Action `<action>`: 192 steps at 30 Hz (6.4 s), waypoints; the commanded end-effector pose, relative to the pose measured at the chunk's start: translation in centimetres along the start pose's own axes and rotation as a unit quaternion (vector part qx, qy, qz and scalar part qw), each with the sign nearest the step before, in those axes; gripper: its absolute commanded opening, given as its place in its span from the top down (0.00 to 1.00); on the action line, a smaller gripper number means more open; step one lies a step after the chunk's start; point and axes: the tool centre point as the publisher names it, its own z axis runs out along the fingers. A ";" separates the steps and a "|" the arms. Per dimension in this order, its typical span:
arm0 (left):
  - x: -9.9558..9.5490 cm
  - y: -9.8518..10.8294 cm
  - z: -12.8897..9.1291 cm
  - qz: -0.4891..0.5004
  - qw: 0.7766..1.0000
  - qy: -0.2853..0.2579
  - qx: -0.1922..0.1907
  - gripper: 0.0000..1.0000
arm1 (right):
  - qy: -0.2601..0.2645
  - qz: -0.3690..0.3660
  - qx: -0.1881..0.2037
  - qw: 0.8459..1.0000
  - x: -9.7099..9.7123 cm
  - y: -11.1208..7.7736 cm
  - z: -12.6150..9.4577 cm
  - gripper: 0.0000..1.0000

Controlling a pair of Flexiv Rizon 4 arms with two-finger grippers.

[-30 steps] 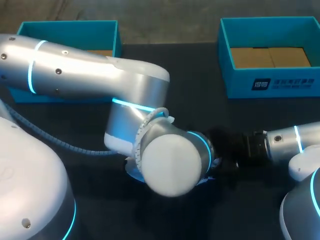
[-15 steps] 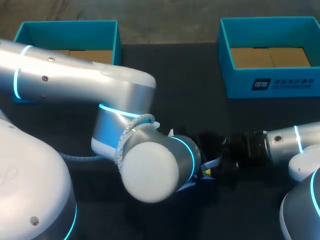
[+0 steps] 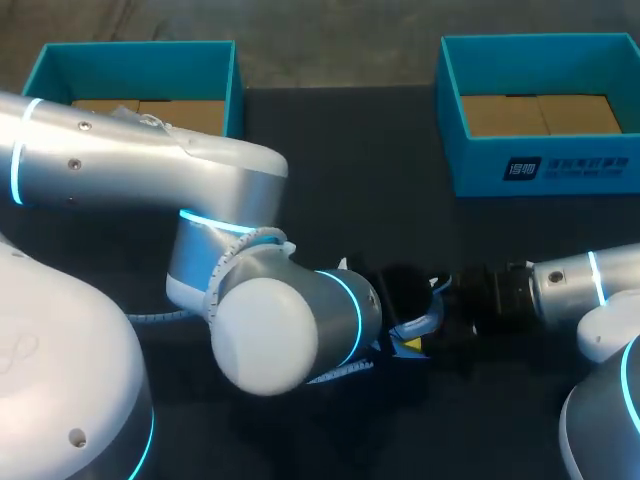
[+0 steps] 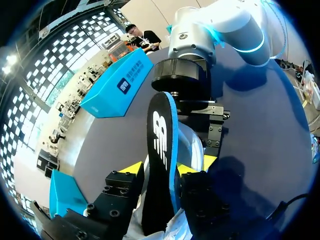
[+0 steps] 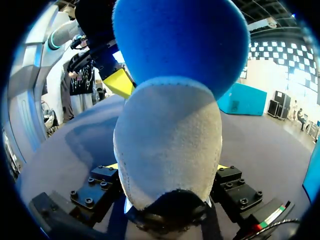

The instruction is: Take the shoe out of the shoebox, open the shoe tongue, remove and reinsert the insole, then place the shoe into the shoebox

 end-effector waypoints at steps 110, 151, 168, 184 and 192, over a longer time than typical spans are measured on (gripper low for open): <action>-9.0 -15.3 -17.6 -0.097 0.893 0.409 0.163 1.00 | -0.001 0.000 0.001 1.000 0.2 0.0 0.0 1.00; -11.8 -16.1 -30.9 -0.247 0.792 0.436 0.349 1.00 | -0.001 0.000 0.001 1.000 0.2 0.0 0.0 1.00; -12.4 -15.6 -32.8 -0.252 0.781 0.448 0.355 1.00 | -0.001 0.000 0.001 1.000 0.2 0.0 0.0 1.00; -11.0 -12.6 -37.1 -0.262 0.770 0.468 0.346 1.00 | -0.001 0.000 0.001 1.000 0.2 0.0 0.0 1.00; -11.0 -11.7 -36.6 -0.287 0.771 0.452 0.344 1.00 | -0.001 0.000 0.001 1.000 0.2 0.0 0.0 1.00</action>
